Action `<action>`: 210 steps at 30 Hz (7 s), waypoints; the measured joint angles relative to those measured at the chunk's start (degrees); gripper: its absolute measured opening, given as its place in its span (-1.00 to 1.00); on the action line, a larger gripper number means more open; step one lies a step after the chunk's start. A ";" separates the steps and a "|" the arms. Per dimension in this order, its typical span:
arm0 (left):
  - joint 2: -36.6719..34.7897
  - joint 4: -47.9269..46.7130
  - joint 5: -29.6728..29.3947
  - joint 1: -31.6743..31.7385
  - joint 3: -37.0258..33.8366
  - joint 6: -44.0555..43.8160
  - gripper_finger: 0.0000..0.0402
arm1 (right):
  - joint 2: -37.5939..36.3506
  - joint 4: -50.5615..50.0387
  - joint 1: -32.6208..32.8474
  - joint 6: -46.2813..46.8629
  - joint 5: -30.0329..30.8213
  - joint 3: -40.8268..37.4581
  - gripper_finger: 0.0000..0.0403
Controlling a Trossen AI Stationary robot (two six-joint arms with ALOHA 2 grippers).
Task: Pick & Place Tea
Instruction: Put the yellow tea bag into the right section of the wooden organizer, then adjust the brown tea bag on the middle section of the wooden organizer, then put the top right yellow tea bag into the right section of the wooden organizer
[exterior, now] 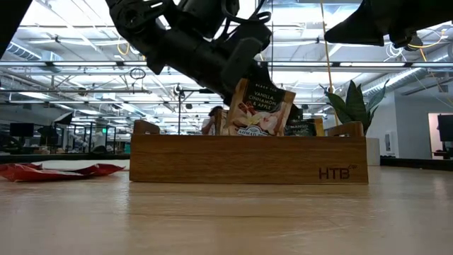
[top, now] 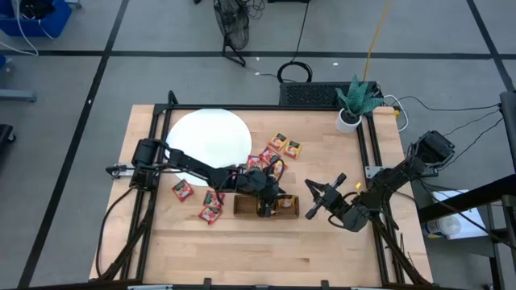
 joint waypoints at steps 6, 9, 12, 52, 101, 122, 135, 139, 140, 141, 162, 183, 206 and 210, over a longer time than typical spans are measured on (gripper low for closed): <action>-2.60 0.58 -0.81 0.00 -0.04 1.90 -0.54 | 0.00 0.00 0.00 0.00 0.01 0.00 -1.00; -6.35 0.00 -0.82 0.00 -0.04 4.08 -0.54 | 0.00 -0.03 0.00 0.00 0.02 0.00 -1.00; -10.87 -3.58 -0.80 -0.19 -0.02 3.81 -0.54 | 0.00 -0.16 0.00 0.00 0.02 0.00 -1.00; -11.91 -22.55 -7.24 -11.66 -0.04 -6.46 -0.54 | 0.02 -1.05 -1.44 1.50 -3.08 0.02 -1.00; -9.57 -23.09 -11.60 -11.77 -4.89 -7.85 -0.99 | 0.02 -1.78 -1.47 1.50 -2.91 0.02 -1.00; -11.05 -21.73 -10.76 -11.63 -4.96 -9.26 -0.77 | 0.02 -1.78 -1.49 1.51 -2.95 0.02 -1.00; -12.58 -22.29 -10.66 -11.63 -4.92 -9.20 -0.71 | 0.00 -1.76 -1.49 1.73 -3.02 0.02 -1.00; -14.68 -23.02 -10.58 -11.63 -4.90 -8.94 -0.71 | 0.00 -1.77 -1.49 1.75 -3.04 0.02 -1.00; -15.40 -23.48 -10.56 -11.63 -4.90 -8.89 -0.71 | 0.00 -1.75 -1.49 1.75 -3.04 0.02 -1.00; -16.10 -23.58 -10.60 -11.63 -4.90 -8.87 -0.71 | 0.00 -1.76 -1.49 1.75 -3.04 0.02 -1.00; -45.73 -29.05 -10.65 1.54 -10.46 0.09 -0.52 | -1.97 -31.50 -30.52 11.83 -48.87 4.75 -0.12; -47.45 -13.58 -11.09 14.84 -28.22 0.23 0.04 | 19.47 -60.02 -58.28 -6.99 -72.62 22.93 0.05; -47.40 -11.85 -11.05 14.84 -28.22 -7.93 -0.05 | 18.23 -67.68 -51.35 -18.88 -52.40 26.13 -0.97; -44.37 -2.50 -10.51 14.74 -28.20 -14.97 -0.03 | 14.78 -61.31 -42.54 -35.42 -36.51 26.25 -0.98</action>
